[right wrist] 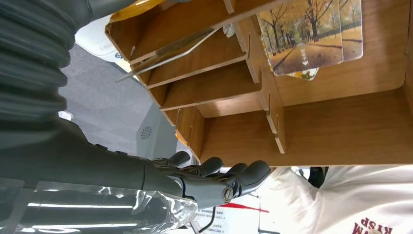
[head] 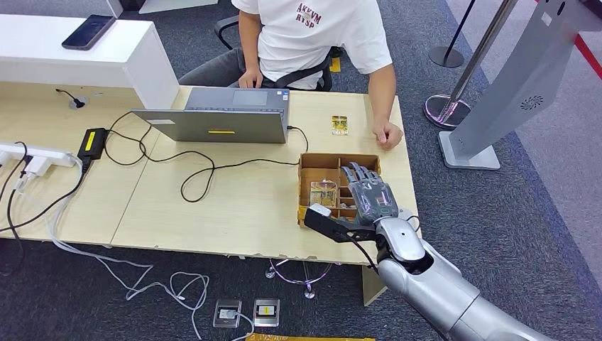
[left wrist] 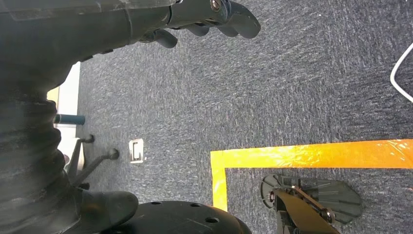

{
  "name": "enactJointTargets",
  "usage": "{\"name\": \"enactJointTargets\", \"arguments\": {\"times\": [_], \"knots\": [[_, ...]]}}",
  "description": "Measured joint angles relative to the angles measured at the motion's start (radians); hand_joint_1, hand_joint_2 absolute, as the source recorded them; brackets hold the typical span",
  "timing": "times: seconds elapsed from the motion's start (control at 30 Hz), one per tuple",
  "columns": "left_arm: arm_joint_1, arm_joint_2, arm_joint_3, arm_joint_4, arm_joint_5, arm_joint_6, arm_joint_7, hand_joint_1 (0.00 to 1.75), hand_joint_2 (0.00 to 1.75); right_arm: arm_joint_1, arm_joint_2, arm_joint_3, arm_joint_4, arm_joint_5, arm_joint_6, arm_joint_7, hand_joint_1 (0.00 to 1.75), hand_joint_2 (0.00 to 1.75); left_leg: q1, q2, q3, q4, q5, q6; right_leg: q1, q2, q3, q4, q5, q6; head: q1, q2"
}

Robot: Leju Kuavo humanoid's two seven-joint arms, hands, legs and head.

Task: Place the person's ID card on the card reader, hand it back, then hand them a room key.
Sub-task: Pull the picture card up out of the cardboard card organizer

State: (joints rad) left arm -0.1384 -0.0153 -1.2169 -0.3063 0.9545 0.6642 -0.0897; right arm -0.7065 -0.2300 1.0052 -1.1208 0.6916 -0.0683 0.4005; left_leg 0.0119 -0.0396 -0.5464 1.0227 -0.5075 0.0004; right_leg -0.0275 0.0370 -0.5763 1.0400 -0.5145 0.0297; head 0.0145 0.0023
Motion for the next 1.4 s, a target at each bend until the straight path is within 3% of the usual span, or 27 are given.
{"name": "enactJointTargets", "arguments": {"times": [0.63,1.03,1.4], "knots": [[0.006,0.001,0.010,0.000,0.065,0.002,-0.028,0.00,1.75,-0.010,0.001,0.055,0.007,-0.008,-0.030,0.008,0.00,1.75,0.000,0.000,0.001,0.000,0.000,0.000,0.000,0.000,0.000,0.000,0.000,0.000,0.000,0.000],[0.010,0.001,0.010,0.000,0.082,0.003,-0.051,0.00,1.75,0.031,-0.062,0.053,-0.180,0.039,-0.013,0.084,0.00,1.75,0.000,0.001,0.001,0.000,0.000,0.000,0.000,0.001,0.000,0.000,0.000,0.000,0.000,0.000],[0.009,0.002,0.009,0.000,0.082,0.003,-0.051,0.00,1.75,0.082,-0.109,0.042,-0.264,0.039,0.006,0.099,0.00,1.75,0.000,0.001,0.001,0.000,0.000,0.000,0.000,0.001,0.000,0.000,0.000,0.000,0.000,0.000]]}}
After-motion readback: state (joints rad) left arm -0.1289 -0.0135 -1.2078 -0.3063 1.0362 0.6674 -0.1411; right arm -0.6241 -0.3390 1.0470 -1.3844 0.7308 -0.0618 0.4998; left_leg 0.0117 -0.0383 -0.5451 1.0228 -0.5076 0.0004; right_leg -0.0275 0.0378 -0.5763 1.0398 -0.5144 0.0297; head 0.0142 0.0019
